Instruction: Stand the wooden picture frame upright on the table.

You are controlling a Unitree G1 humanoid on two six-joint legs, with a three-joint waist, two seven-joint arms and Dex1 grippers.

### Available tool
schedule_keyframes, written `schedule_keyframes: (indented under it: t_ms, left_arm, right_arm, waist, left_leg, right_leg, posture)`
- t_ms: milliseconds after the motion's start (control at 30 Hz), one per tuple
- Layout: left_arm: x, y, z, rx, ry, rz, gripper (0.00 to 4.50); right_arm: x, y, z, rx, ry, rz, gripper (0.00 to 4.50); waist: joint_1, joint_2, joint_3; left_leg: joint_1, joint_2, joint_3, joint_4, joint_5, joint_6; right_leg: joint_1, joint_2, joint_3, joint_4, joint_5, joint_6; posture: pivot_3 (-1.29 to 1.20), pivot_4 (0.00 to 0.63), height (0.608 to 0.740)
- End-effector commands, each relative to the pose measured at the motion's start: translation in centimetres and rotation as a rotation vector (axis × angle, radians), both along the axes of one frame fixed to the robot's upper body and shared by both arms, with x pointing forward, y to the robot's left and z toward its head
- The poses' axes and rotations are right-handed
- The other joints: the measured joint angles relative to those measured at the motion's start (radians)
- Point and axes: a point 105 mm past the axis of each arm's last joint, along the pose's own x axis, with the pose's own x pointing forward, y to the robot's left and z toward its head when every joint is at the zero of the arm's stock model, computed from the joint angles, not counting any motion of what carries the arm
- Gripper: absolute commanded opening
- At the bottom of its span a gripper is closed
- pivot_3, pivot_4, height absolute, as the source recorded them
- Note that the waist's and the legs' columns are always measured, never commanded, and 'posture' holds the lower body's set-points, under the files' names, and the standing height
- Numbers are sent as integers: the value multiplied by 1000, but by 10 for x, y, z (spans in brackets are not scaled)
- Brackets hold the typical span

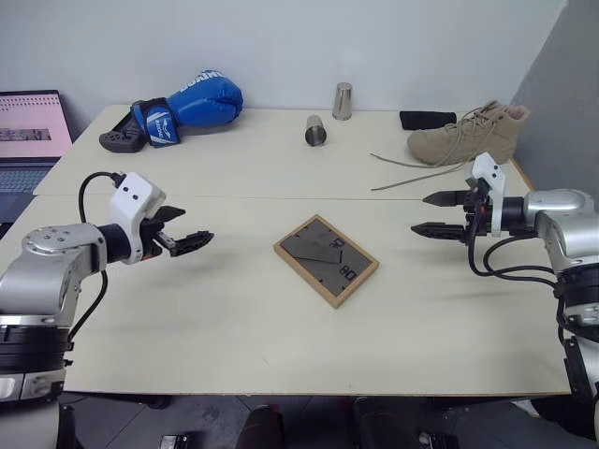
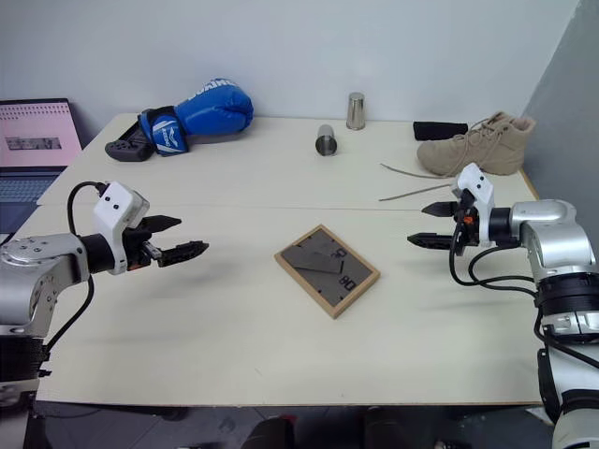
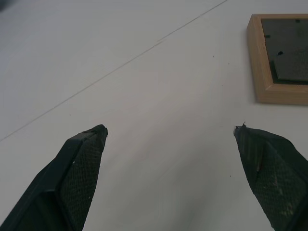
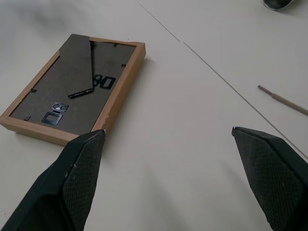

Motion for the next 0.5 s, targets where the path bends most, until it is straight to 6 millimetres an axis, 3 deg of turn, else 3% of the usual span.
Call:
schedule_keyframes:
  t_ms: [33, 500]
  left_arm:
    - [1, -2, 12, 20, -53, -21, 4500]
    - [1, 2, 9, 13, -37, -2, 4500]
  right_arm:
    - [-4, 2, 13, 4, -34, 29, 4467]
    - [-5, 3, 11, -9, -21, 45, 4467]
  waist:
    - [0, 0, 0]
    - [-1, 0, 0]
  left_leg:
    - [0, 0, 0, 0, 0, 0]
    - [0, 0, 0, 0, 0, 0]
  right_leg:
    - [0, 0, 0, 0, 0, 0]
    - [0, 0, 0, 0, 0, 0]
  posture:
    - [0, 150, 740]
    - [0, 150, 740]
